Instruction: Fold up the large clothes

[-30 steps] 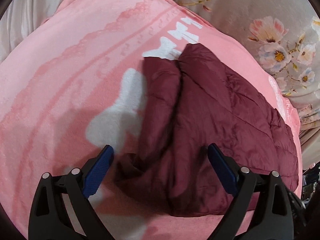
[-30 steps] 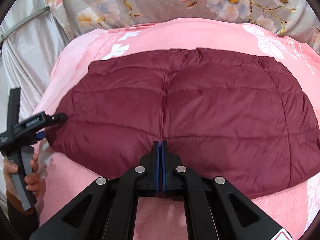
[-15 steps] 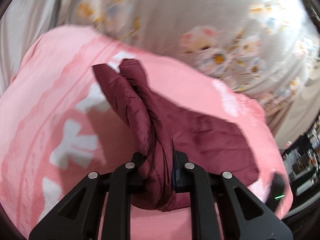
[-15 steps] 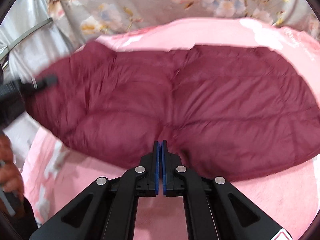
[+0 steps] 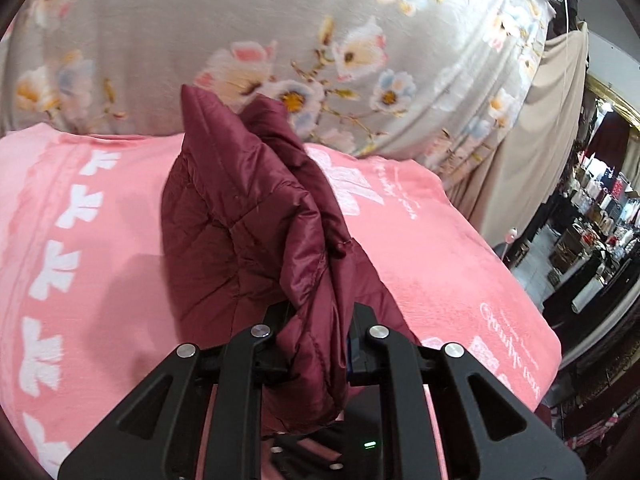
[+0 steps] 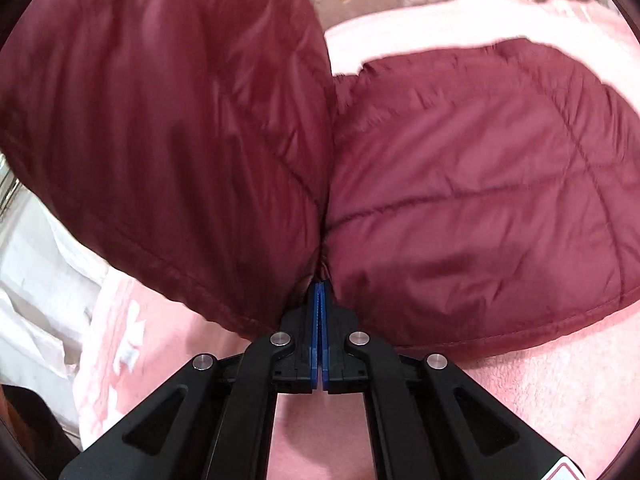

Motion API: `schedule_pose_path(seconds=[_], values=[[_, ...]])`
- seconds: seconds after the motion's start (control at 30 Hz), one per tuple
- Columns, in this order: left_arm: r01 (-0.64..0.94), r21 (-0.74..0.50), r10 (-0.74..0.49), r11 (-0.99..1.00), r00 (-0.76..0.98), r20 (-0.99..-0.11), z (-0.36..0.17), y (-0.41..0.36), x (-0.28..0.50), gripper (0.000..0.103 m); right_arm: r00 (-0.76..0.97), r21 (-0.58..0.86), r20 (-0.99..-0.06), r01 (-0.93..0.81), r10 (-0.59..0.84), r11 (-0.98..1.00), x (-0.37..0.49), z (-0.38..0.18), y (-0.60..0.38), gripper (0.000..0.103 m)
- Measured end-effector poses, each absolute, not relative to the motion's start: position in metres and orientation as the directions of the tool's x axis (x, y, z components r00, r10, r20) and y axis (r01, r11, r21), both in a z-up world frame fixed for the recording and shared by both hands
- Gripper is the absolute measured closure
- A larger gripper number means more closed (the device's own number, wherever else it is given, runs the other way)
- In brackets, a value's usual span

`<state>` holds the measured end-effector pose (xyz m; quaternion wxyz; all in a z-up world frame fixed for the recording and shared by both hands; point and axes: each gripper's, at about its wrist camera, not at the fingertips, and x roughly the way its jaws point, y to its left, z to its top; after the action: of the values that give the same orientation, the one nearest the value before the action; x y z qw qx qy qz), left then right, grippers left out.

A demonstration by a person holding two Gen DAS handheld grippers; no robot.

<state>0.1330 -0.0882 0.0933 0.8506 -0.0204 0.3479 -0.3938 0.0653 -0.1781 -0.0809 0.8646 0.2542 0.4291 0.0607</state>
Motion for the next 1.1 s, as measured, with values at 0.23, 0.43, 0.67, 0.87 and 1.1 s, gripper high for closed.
schedule_pose_path(seconds=[0.23, 0.43, 0.67, 0.87, 1.1], values=[[0.676, -0.238, -0.63, 0.697, 0.42, -0.653, 0.076, -0.144, 0.135, 0.088, 0.684, 0.434, -0.698, 0.168, 0.213, 0.885, 0.015, -0.039, -0.215, 0.102], [0.673, -0.209, -0.569, 0.71, 0.372, -0.734, 0.043, -0.202, 0.144, 0.084, 0.681, 0.327, -0.732, 0.324, 0.021, 0.888, -0.023, -0.023, -0.263, 0.1], [0.658, -0.141, -0.467, 0.74, 0.352, -0.811, 0.001, -0.244, 0.146, 0.077, 0.654, 0.299, -0.754, 0.417, -0.055, 0.859, -0.047, -0.032, -0.281, 0.1], [0.662, -0.108, -0.433, 0.742, 0.35, -0.831, -0.007, -0.262, 0.143, 0.056, 0.648, 0.297, -0.759, 0.437, -0.068, 0.849, -0.045, -0.036, -0.32, 0.099], [0.664, -0.2, -0.565, 0.721, 0.396, -0.724, 0.059, -0.239, 0.146, 0.018, 0.676, 0.257, -0.727, 0.43, -0.12, 0.866, -0.028, -0.006, -0.343, 0.094]])
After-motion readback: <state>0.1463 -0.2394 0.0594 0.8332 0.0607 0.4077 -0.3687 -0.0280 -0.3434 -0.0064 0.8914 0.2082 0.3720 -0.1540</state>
